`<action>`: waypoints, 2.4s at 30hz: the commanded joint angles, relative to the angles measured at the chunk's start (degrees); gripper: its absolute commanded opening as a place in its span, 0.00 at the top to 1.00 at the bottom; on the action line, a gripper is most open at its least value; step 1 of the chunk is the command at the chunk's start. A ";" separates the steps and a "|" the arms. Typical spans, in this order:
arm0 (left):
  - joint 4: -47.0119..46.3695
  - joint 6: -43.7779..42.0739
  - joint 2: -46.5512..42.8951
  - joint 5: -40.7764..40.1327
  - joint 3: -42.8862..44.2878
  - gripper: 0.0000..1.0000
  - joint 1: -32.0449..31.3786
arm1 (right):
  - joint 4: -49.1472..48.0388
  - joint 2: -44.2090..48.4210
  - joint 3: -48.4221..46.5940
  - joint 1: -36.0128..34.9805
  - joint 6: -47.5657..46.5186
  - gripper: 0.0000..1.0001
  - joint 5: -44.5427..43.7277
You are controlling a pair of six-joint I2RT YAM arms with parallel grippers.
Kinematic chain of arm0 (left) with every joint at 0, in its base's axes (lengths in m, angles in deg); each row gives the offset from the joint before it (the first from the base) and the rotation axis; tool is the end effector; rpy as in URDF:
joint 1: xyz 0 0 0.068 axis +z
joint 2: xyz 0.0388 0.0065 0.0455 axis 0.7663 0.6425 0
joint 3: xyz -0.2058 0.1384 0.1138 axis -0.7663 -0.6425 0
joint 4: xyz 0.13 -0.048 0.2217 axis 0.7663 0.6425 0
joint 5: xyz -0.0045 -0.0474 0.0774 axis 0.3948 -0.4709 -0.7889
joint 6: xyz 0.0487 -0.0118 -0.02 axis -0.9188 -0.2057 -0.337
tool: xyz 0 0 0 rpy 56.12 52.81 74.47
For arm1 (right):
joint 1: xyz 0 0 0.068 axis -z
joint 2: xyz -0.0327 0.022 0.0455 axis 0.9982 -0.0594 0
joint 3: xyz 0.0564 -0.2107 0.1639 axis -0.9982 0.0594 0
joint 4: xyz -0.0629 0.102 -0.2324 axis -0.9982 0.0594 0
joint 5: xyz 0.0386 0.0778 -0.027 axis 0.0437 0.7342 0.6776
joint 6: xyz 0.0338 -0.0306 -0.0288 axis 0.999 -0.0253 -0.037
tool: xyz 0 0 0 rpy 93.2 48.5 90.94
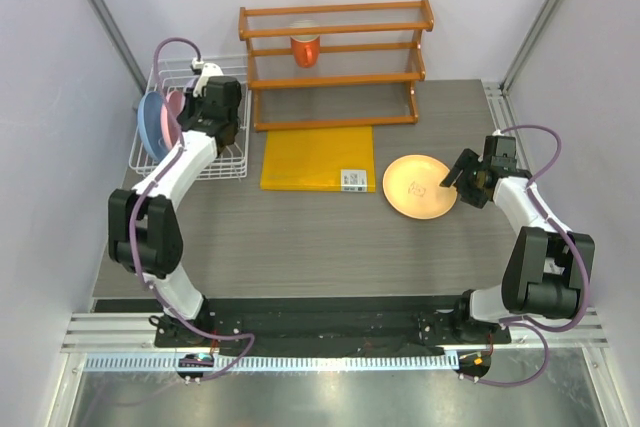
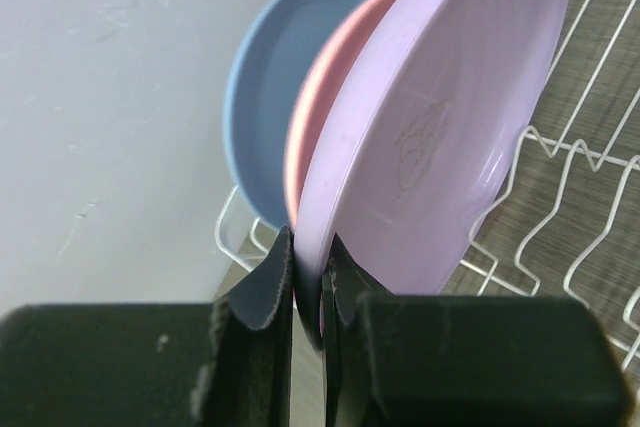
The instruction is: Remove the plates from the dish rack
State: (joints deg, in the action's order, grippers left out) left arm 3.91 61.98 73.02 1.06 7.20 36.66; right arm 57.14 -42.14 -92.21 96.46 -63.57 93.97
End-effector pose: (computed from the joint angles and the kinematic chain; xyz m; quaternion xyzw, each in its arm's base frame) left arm 0.3868 -0.0617 0.3061 -0.1127 0.7975 0.3688 0.4641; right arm 0.2779 -0.0439 0.2110 0.2689 0.9118 0.0970 0.2947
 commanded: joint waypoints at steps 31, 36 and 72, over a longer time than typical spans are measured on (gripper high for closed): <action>10.70 33.63 -23.04 43.19 -5.67 1.00 -24.68 | -6.90 18.64 -4.17 -17.16 6.53 0.16 20.48; 8.33 36.18 -22.08 46.09 -6.29 1.00 -27.24 | -8.85 17.93 -3.46 -19.97 7.86 0.16 19.34; 10.26 29.77 -30.42 27.48 -16.83 0.08 -30.05 | 0.73 5.72 0.76 -0.47 3.64 0.99 9.14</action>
State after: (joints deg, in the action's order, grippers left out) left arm 12.44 94.50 46.09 37.36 -8.56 6.80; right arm 56.72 -33.81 -91.68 94.47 -58.63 102.37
